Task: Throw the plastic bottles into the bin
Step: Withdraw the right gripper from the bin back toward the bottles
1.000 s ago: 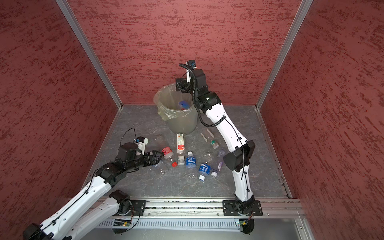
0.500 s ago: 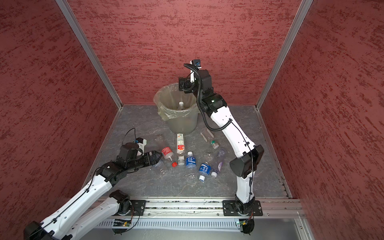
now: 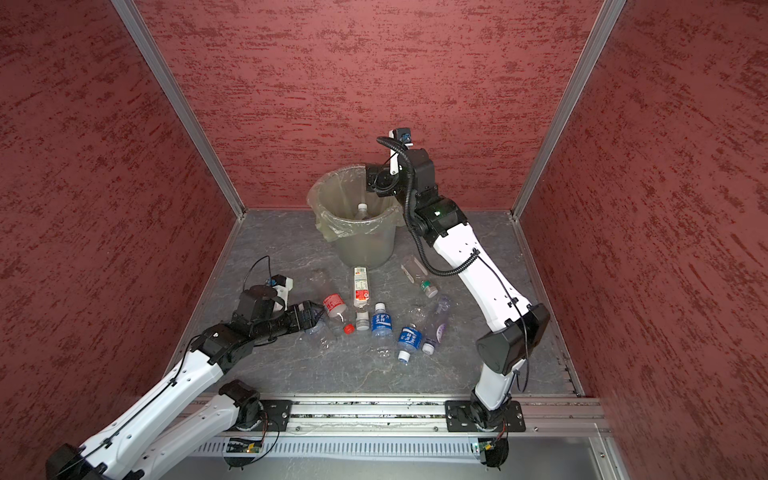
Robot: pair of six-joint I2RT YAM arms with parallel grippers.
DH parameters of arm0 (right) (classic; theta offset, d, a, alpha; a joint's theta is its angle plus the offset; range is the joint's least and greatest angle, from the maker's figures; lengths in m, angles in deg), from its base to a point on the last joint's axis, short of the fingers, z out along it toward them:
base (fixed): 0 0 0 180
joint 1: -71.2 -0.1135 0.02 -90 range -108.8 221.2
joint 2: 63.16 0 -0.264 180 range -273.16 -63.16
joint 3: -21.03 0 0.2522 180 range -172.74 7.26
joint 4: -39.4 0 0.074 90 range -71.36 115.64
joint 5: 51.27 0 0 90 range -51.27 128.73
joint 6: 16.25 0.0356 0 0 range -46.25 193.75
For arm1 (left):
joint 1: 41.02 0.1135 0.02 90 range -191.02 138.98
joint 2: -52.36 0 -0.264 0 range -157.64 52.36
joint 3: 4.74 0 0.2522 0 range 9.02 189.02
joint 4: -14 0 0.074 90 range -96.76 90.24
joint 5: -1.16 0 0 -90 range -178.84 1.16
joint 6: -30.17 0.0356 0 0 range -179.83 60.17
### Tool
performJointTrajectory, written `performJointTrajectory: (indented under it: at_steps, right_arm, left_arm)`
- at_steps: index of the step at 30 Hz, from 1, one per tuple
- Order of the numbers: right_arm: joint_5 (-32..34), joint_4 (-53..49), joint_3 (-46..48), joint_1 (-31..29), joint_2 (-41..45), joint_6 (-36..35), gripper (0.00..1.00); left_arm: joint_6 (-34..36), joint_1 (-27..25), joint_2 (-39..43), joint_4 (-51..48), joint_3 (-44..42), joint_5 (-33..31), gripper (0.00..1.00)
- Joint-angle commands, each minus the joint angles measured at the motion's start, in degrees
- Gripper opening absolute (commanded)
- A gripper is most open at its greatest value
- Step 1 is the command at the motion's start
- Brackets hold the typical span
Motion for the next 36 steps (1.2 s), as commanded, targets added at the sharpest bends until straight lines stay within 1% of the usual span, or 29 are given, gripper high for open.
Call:
performJointTrajectory:
  at_steps: [1, 6, 11, 17, 29, 31, 36]
  right_arm:
    - [0.86, 3.41, 2.86, 0.2, 3.17, 0.75, 0.99]
    - [0.97, 4.03, 7.2, 0.22, 6.37, 1.86, 0.99]
    - [1.1, 5.45, 13.89, 0.18, 10.98, 3.14, 0.99]
    - [1.19, 5.76, 20.16, 0.19, 15.32, 4.01, 0.99]
    - [0.85, 5.56, 34.31, 0.2, 25.65, 7.08, 0.99]
    - [0.57, 5.34, 37.19, 0.2, 27.41, 8.12, 0.98]
    - [-0.97, 4.19, 44.78, 0.12, 31.57, 10.6, 0.95]
  left_arm:
    - [1.06, -0.17, -0.45, 0.75, 1.87, -0.25, 0.99]
    - [1.24, -0.17, -1.08, 0.22, 2.65, -0.38, 0.99]
    - [0.16, -0.17, -0.63, -1.45, 2.59, -3.4, 0.99]
    - [-0.35, -0.16, -0.68, -1.82, 3.24, -4.38, 1.0]
    - [-0.81, 0.34, -2.69, -0.7, 3.88, -2.88, 0.99]
    - [-0.03, 0.36, -4.15, -0.45, 4.7, -3.05, 0.99]
    - [2.47, 0.52, -11.88, -0.62, 9.31, -3.4, 1.0]
